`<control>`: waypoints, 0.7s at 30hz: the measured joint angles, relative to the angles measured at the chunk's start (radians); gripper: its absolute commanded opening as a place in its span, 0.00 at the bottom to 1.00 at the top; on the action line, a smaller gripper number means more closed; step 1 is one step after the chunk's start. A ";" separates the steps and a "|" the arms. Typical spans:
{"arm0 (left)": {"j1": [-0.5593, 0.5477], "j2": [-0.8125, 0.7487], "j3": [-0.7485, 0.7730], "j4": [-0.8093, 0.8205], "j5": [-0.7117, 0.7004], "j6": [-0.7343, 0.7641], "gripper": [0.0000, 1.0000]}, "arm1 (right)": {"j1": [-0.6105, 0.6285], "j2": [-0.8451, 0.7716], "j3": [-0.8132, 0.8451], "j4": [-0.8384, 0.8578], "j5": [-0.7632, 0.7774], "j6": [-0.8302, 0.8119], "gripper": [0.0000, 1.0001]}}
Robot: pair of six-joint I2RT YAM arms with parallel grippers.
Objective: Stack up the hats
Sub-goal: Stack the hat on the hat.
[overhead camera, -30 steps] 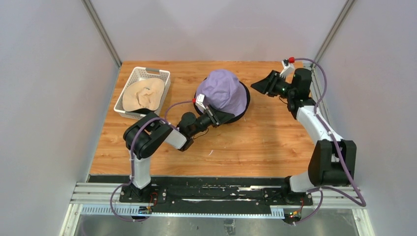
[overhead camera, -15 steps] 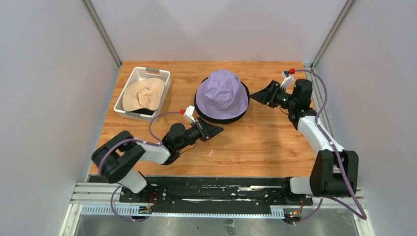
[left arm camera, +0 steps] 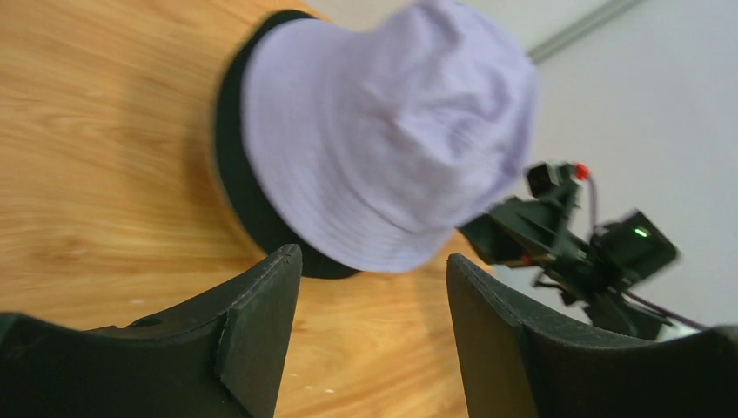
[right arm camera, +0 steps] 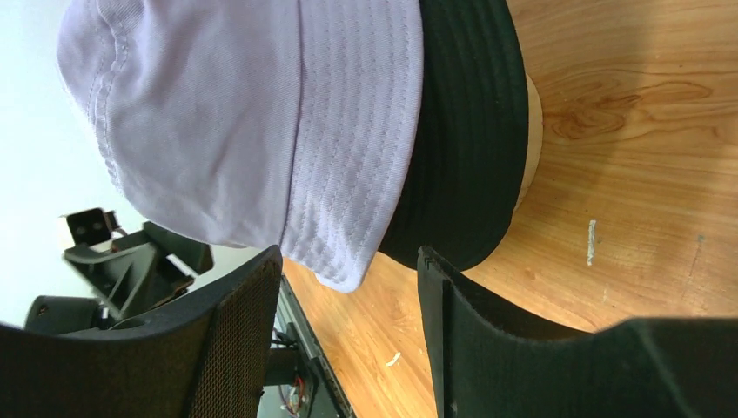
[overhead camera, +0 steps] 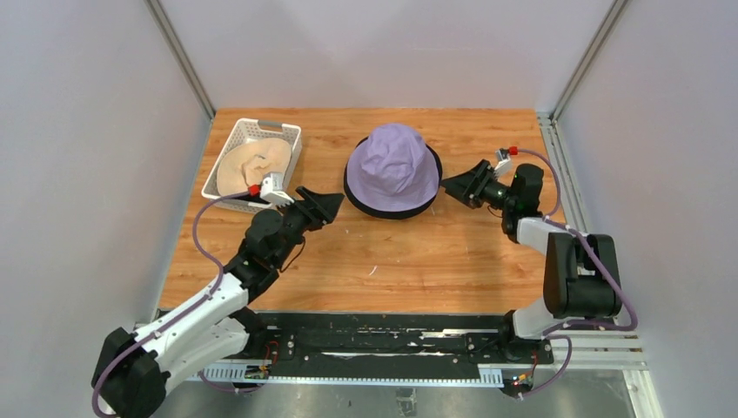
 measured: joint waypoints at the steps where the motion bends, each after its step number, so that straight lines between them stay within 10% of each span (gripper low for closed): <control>1: 0.032 0.000 0.007 -0.035 -0.001 0.009 0.66 | 0.000 0.013 -0.007 0.027 -0.003 0.015 0.59; 21: 0.234 0.259 0.018 0.019 0.120 0.041 0.66 | -0.001 0.439 -0.030 0.809 -0.066 0.498 0.54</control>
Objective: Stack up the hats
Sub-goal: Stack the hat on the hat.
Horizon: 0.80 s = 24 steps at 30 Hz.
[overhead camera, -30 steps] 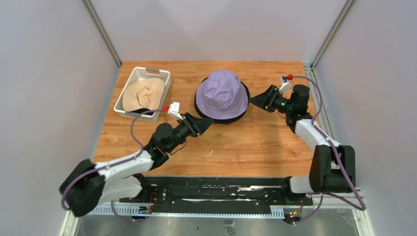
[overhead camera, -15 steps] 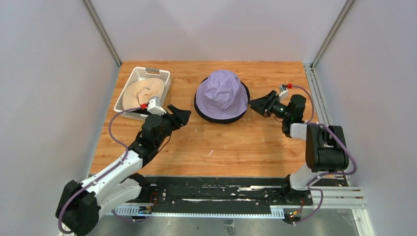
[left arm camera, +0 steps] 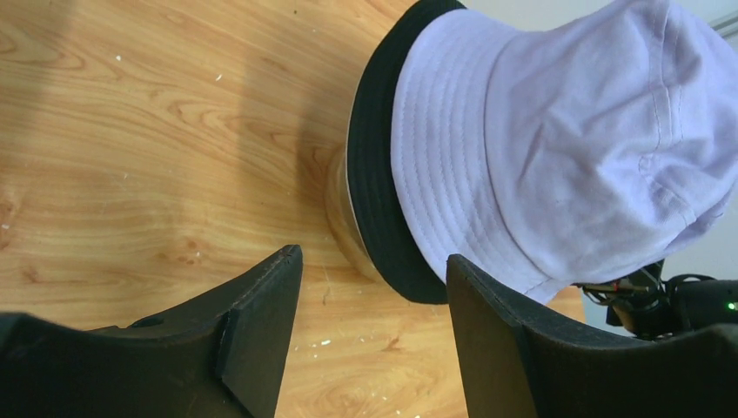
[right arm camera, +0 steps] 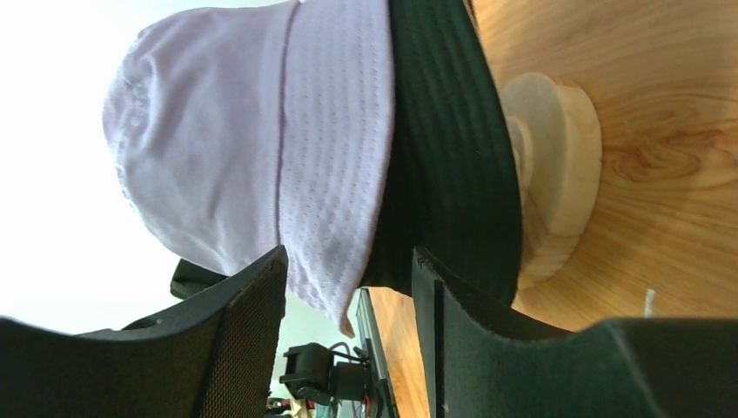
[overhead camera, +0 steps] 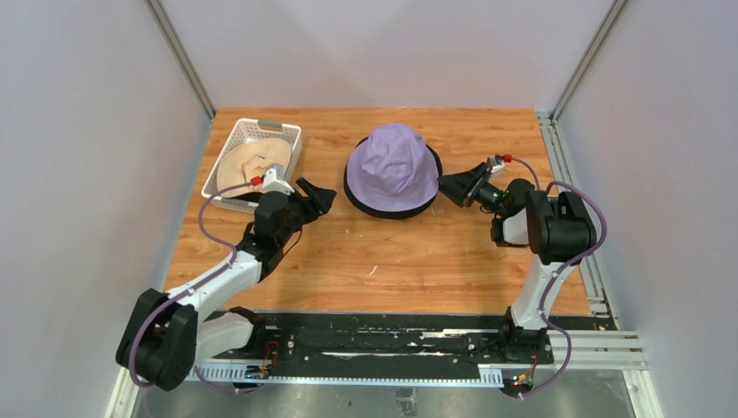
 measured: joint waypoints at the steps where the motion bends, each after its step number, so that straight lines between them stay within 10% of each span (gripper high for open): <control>1: 0.006 0.009 0.004 0.008 0.006 -0.002 0.66 | 0.000 0.000 0.004 0.013 -0.002 0.005 0.53; 24: 0.111 0.230 0.040 0.222 0.167 -0.071 0.65 | 0.048 0.027 0.079 0.052 -0.005 0.066 0.50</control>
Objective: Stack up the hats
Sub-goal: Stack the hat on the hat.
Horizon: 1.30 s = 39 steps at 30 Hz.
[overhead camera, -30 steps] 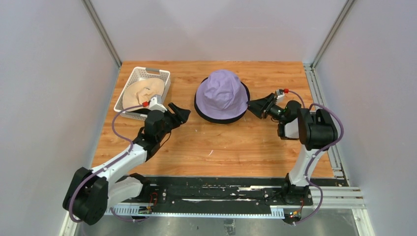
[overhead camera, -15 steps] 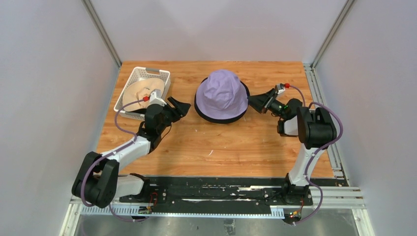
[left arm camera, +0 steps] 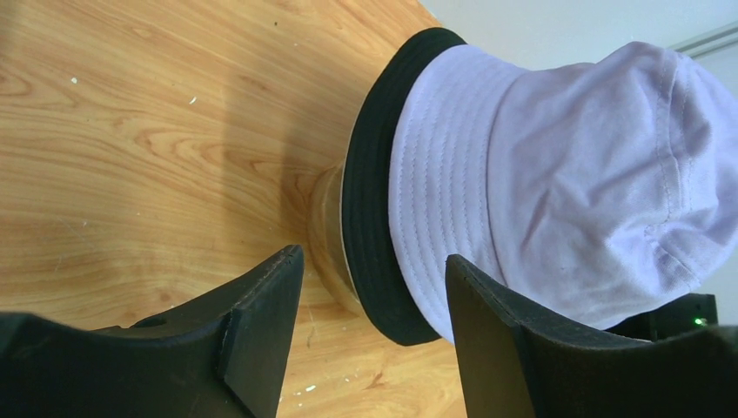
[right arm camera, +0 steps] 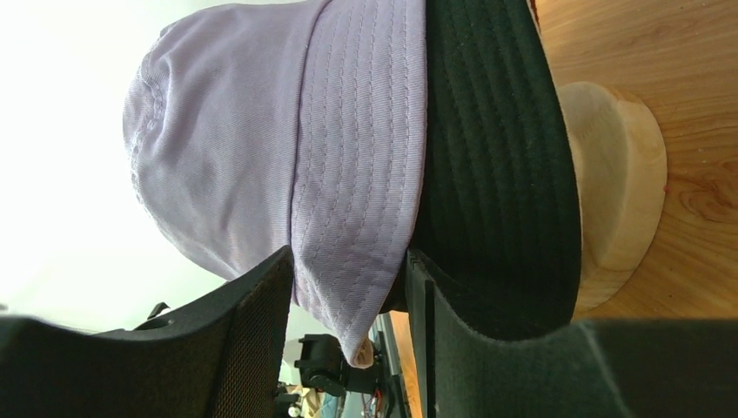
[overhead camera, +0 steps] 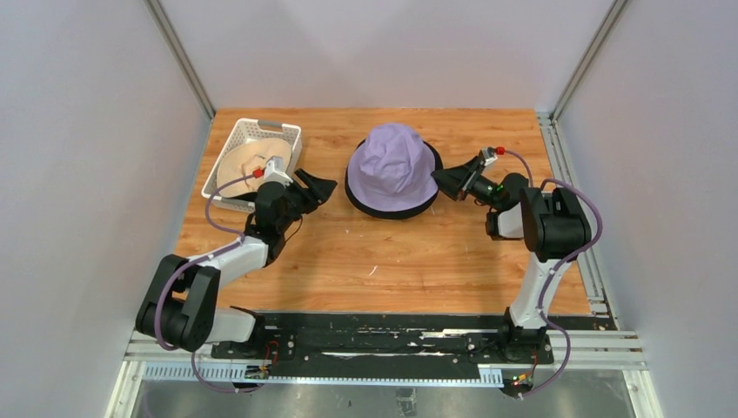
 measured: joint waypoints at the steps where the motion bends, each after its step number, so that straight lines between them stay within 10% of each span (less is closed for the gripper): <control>1: 0.002 0.000 0.000 0.004 0.002 -0.001 0.65 | 0.000 0.002 0.000 0.000 0.000 0.000 0.50; 15: 0.010 0.000 -0.001 0.032 0.018 -0.007 0.65 | 0.003 0.037 -0.017 0.010 0.008 -0.005 0.47; 32: 0.012 0.032 -0.011 0.085 0.037 -0.023 0.63 | 0.018 -0.055 -0.013 0.011 0.016 0.004 0.01; 39: 0.012 0.074 -0.003 0.107 0.060 -0.022 0.63 | 0.013 -0.024 0.028 0.013 0.017 0.005 0.01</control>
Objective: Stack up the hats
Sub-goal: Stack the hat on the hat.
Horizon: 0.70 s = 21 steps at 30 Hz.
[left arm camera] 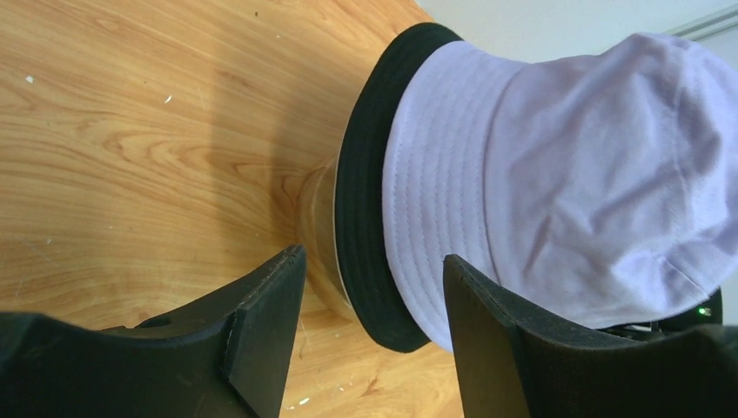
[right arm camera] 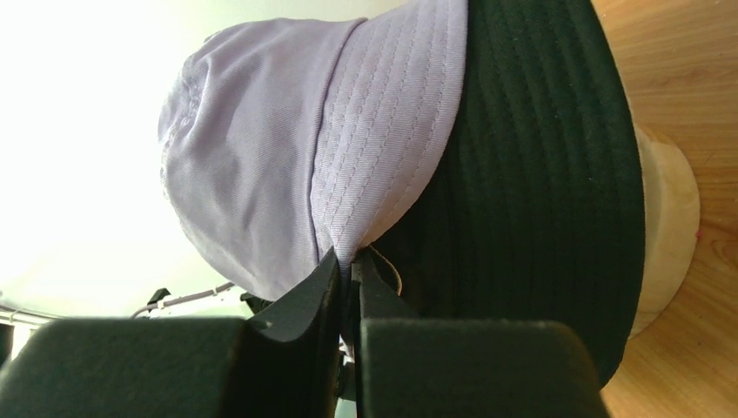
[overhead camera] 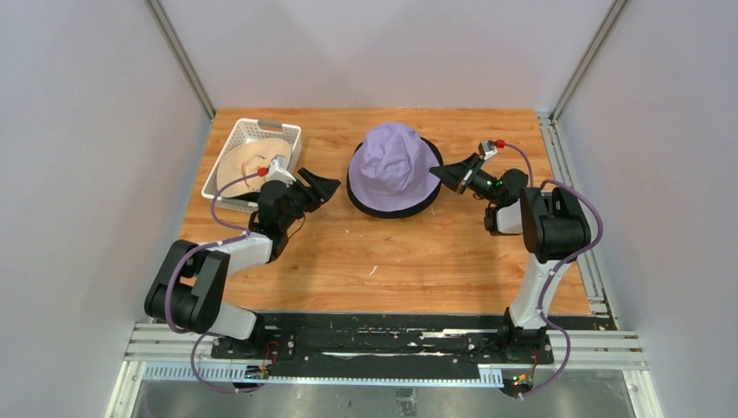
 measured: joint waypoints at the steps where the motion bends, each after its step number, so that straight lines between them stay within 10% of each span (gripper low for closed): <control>1: 0.000 0.016 0.007 0.003 0.007 0.000 0.63 | 0.000 0.011 0.011 0.000 0.000 0.000 0.01; 21: 0.027 0.417 0.057 0.599 0.148 -0.230 0.49 | -0.017 0.164 0.156 0.001 -0.023 0.006 0.01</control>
